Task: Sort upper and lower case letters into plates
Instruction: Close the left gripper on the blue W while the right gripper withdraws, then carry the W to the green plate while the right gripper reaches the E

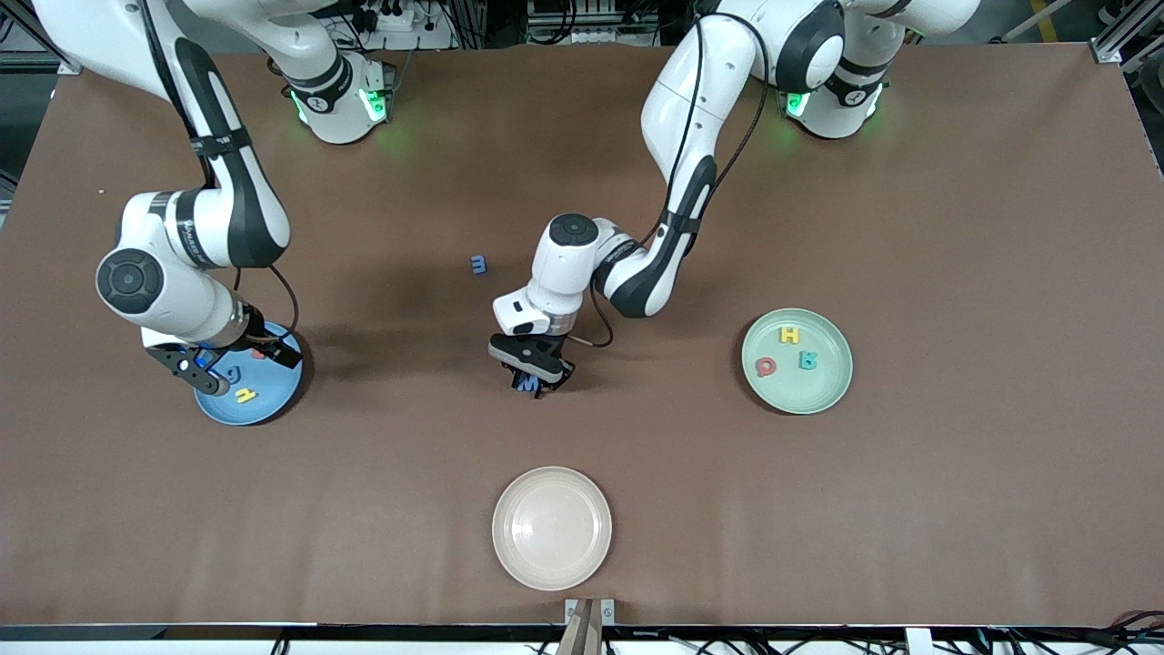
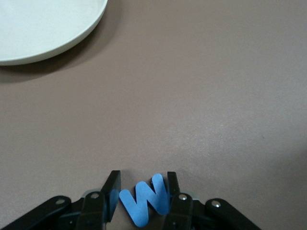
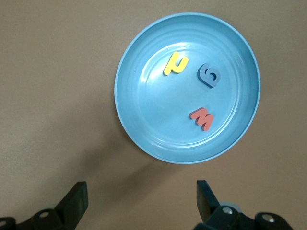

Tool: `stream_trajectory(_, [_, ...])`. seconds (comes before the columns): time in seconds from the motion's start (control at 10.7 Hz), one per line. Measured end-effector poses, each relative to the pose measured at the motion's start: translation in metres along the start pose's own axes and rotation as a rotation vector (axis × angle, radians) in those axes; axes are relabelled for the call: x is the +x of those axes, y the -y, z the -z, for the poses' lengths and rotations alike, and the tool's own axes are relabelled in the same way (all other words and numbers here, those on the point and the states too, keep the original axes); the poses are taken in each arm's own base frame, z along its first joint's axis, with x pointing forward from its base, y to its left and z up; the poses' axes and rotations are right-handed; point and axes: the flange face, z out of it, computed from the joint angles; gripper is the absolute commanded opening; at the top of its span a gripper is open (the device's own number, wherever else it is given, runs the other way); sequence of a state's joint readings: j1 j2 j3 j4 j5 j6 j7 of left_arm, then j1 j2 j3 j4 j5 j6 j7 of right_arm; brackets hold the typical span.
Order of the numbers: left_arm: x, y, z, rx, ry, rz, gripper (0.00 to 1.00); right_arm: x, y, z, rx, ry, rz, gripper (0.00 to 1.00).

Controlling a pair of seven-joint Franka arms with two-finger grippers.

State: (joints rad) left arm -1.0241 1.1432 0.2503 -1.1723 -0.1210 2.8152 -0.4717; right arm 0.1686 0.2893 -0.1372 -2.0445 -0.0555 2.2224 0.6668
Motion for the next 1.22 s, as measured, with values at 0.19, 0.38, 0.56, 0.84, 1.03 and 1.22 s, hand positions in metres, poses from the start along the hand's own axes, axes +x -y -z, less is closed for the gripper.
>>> stream_trajectory(0.19, [0.001, -0.003, 0.003, 0.004, 0.03, 0.01, 0.36, 0.002, 0.001, 0.005, 0.007, -0.009, 0.0, 1.0])
stream_trajectory(0.38, [0.005, -0.004, 0.01, 0.006, 0.064, 0.033, 0.36, 0.006, 0.003, 0.013, 0.016, -0.023, -0.001, 1.0])
stream_trajectory(0.56, [0.014, 0.0, 0.018, 0.013, 0.075, 0.045, 0.36, 0.017, 0.001, 0.029, 0.027, -0.04, -0.004, 1.0])
stream_trajectory(0.84, [0.021, 0.0, 0.028, 0.025, 0.112, 0.049, 0.37, 0.036, -0.008, 0.051, 0.043, -0.064, -0.012, 1.0])
stream_trajectory(1.03, [0.028, 0.011, 0.04, 0.042, 0.154, -0.003, 0.37, 0.033, -0.003, 0.053, 0.046, -0.069, 0.036, 1.0])
stream_trajectory(1.22, [0.036, 0.041, 0.059, 0.061, 0.208, -0.074, 0.38, 0.031, 0.001, 0.053, 0.043, -0.07, 0.136, 1.0])
